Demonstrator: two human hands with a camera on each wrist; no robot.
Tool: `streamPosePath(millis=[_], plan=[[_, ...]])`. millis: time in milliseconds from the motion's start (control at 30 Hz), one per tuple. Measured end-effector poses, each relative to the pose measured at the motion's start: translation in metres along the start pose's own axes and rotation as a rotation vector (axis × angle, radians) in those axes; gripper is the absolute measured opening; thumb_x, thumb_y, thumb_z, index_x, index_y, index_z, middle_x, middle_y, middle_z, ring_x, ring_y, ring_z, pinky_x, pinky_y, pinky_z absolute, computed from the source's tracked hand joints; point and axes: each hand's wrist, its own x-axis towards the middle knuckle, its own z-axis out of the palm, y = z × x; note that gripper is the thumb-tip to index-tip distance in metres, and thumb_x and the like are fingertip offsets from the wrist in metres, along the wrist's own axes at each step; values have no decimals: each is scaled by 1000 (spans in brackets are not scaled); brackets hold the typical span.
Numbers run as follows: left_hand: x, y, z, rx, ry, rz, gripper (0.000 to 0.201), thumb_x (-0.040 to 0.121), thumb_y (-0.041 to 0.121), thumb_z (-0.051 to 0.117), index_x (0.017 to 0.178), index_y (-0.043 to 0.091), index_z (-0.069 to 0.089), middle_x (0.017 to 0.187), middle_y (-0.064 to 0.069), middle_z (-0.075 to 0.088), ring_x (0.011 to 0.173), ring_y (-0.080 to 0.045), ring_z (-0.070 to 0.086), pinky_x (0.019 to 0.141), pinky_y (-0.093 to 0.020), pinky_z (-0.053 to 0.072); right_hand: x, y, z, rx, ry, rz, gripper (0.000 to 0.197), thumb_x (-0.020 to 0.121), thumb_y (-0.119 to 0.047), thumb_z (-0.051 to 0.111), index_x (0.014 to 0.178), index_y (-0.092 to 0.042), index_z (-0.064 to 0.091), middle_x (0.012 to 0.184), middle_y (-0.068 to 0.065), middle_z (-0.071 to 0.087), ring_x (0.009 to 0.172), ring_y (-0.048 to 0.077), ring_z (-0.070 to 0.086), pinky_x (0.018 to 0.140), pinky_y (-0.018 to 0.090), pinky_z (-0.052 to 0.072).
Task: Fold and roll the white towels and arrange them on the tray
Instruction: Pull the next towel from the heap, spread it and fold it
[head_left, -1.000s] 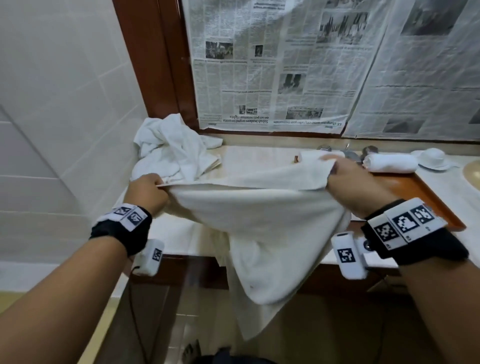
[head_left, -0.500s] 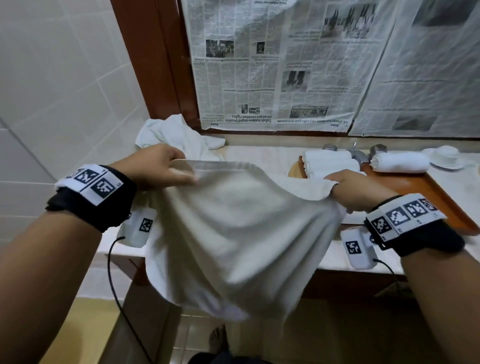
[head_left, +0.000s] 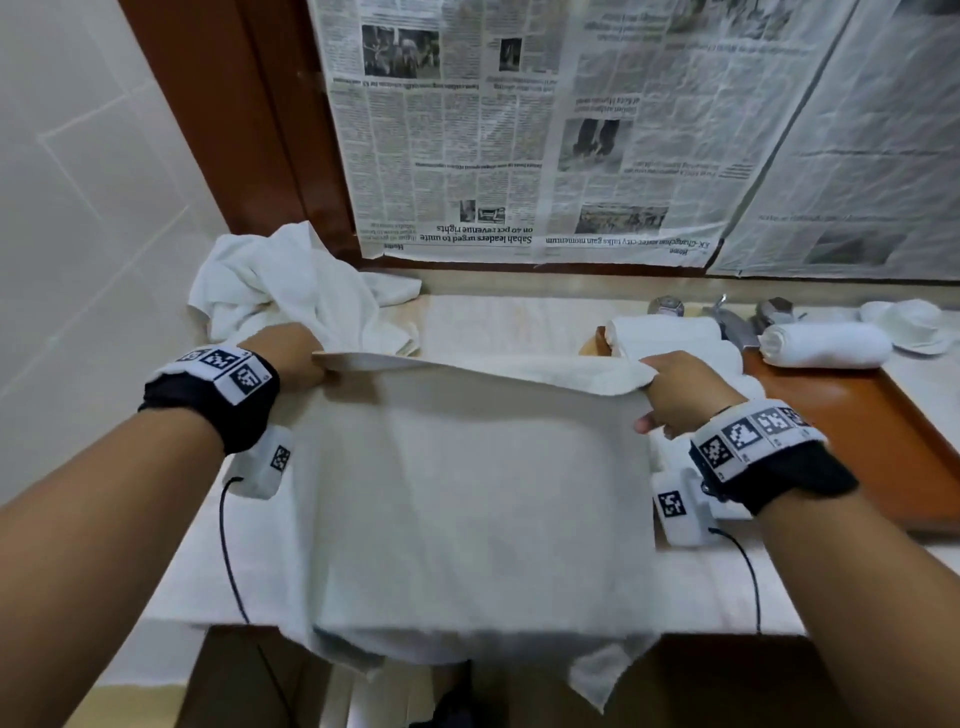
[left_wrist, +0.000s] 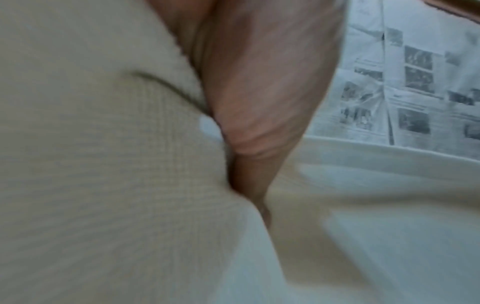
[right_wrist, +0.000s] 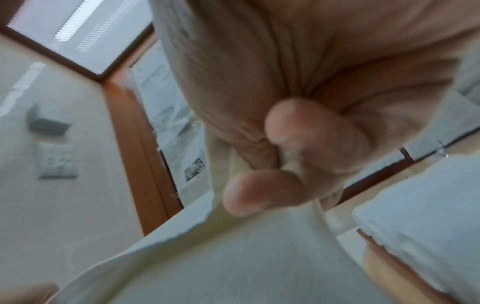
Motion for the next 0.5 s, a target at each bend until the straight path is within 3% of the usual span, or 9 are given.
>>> streamPosePath(millis=[33,100,167,233,300,367,433,500], plan=[[22,-1,-5,-54,67,-20,29,84,31,72,100,7,69,114,-15,67,103,-34,61,87,-34,47,21,-7,-2,72,29,17,18,99,5,45,103,-8,58,84,10,68,45,11,64,35,21,43],[58,3,-17,-138,175,-52,20,87,24,68,92,5,71,105,-20,69,96,-37,63,78,-34,47,63,-22,-6,215,105,12,23,100,1,45,117,-5,60,86,9,68,57,16,69,41,21,49],[90,9,-24,-166,239,-50,18,90,17,59,89,4,71,102,-22,67,93,-39,61,76,-33,43,100,-40,-5,323,169,-7,27,99,-1,50,123,-3,61,98,11,71,81,17,72,58,24,57],[112,18,-19,-160,242,-24,23,94,18,54,93,1,70,106,-23,66,95,-39,60,78,-36,42,130,-55,6,271,195,-51,34,97,-5,52,131,-6,58,117,16,68,106,28,67,86,35,57],[131,24,6,-119,140,46,27,97,21,53,107,2,70,118,-22,64,108,-37,59,87,-36,42,147,-64,32,78,165,-87,40,103,-14,45,143,-9,49,139,18,55,127,34,53,107,39,43],[146,25,40,-49,-43,130,34,101,23,49,126,6,63,135,-18,57,124,-32,53,98,-33,37,153,-66,69,-9,67,-54,49,105,-24,42,153,-16,34,154,15,38,139,33,40,110,37,34],[157,24,71,33,-226,172,43,106,28,39,147,14,42,150,-11,43,135,-26,43,106,-30,29,159,-61,110,-139,-105,-34,70,101,-36,51,159,-22,14,164,14,12,148,30,24,115,37,26],[161,20,90,124,-313,184,55,107,36,32,157,25,12,160,-4,26,142,-24,33,111,-34,27,161,-50,143,-341,-311,-51,90,93,-51,60,159,-28,3,165,11,-12,153,29,2,120,41,16]])
